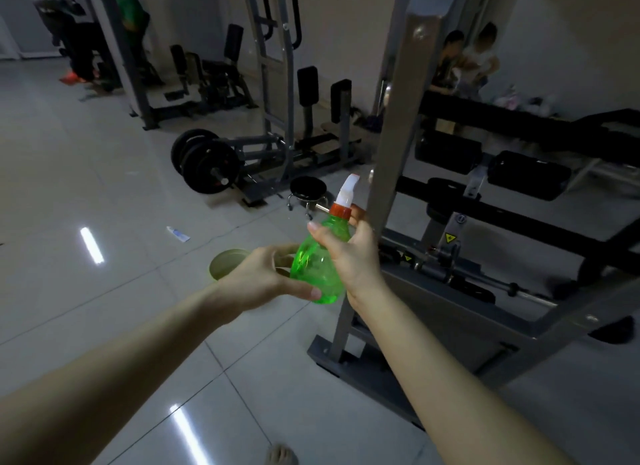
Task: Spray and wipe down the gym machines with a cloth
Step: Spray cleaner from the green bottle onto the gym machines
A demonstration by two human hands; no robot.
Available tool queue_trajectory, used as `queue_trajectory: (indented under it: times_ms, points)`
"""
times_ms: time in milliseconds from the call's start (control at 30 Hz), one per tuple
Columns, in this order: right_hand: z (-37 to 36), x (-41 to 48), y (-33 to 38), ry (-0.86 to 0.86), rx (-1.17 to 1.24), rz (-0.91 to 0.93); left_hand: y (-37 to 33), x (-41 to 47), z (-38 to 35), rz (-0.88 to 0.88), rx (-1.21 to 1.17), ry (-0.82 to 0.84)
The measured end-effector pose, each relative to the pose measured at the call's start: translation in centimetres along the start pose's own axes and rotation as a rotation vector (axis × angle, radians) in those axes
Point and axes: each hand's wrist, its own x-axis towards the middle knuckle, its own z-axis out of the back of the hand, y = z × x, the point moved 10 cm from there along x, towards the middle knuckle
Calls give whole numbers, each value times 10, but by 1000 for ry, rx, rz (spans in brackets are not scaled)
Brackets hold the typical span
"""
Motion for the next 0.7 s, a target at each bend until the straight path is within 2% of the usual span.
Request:
queue_trajectory:
  times_ms: [367,533,700]
  points:
    - [-92,133,-52,-111,-3,-37,61,121,128,74,43,78]
    - [-119,168,-71,-175,-7,-72,85,161,161,77,-28,169]
    - [-147,204,-83,-331,-28,-62,107,208,198,36,-39,317]
